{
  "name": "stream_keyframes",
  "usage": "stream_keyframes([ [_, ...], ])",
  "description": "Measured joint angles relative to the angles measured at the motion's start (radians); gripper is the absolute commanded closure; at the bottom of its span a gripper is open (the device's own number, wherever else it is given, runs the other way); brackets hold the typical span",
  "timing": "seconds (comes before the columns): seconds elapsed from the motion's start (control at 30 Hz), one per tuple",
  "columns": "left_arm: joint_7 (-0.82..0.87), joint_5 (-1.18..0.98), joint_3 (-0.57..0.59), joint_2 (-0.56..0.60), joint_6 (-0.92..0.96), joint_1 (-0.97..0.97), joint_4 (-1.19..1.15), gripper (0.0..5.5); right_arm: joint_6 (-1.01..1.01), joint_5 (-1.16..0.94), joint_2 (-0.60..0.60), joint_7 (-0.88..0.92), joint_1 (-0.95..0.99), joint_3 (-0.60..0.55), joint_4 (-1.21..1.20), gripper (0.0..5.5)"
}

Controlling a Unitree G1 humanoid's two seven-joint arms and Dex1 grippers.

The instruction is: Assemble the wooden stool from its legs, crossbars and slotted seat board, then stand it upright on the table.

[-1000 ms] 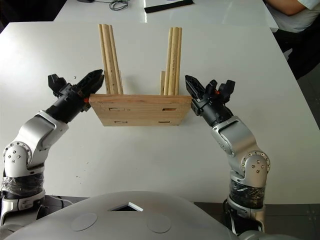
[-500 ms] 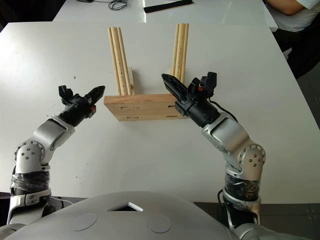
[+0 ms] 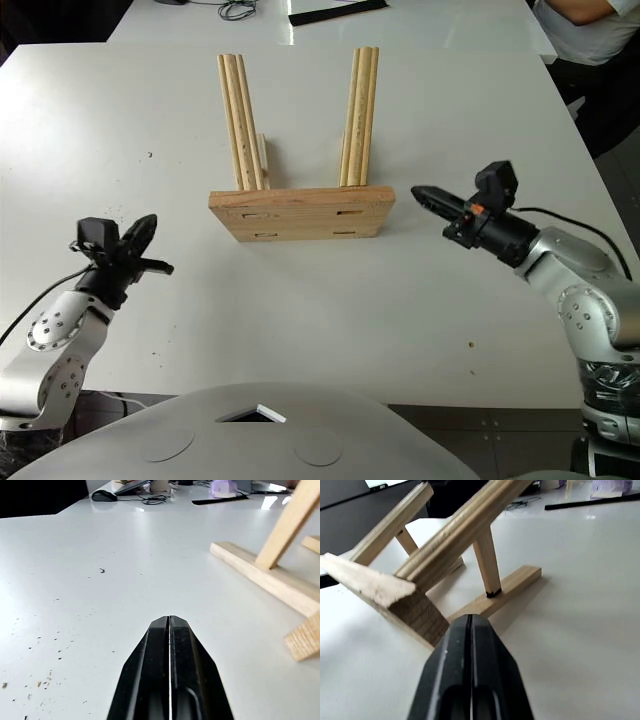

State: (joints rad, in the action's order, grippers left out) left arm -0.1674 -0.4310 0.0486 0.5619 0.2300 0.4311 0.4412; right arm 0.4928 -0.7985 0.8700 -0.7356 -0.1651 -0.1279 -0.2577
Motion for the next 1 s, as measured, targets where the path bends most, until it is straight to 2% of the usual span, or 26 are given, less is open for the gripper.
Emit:
stream_keyframes([
  [0.1,-0.21,0.102,-0.074,0.087,-0.099,-0.006,-0.068,4.88,-0.078,0.137,0.006,-0.127,0.007,0.07,0.089,4.9],
  [0.2,-0.376,0.113,-0.094,0.142,-0.15,-0.044,-0.168,4.43,-0.135,0.214,0.021,-0.234,0.086,0.107,0.176,4.48],
  [0.3,-0.548,0.151,-0.131,0.181,-0.229,-0.143,-0.327,4.0,-0.194,0.312,0.016,-0.358,0.195,0.191,0.306,4.05],
  [0.53,-0.733,0.241,-0.191,0.184,-0.421,-0.393,-0.598,2.97,-0.293,0.445,-0.063,-0.512,0.375,0.296,0.536,3.04],
  [0.57,-0.741,0.256,-0.197,0.174,-0.448,-0.415,-0.623,2.95,-0.3,0.455,-0.073,-0.527,0.393,0.3,0.558,2.86],
  [1.0,-0.887,0.31,-0.258,0.1,-0.603,-0.606,-0.81,2.95,-0.371,0.556,-0.193,-0.591,0.512,0.34,0.686,2.86],
])
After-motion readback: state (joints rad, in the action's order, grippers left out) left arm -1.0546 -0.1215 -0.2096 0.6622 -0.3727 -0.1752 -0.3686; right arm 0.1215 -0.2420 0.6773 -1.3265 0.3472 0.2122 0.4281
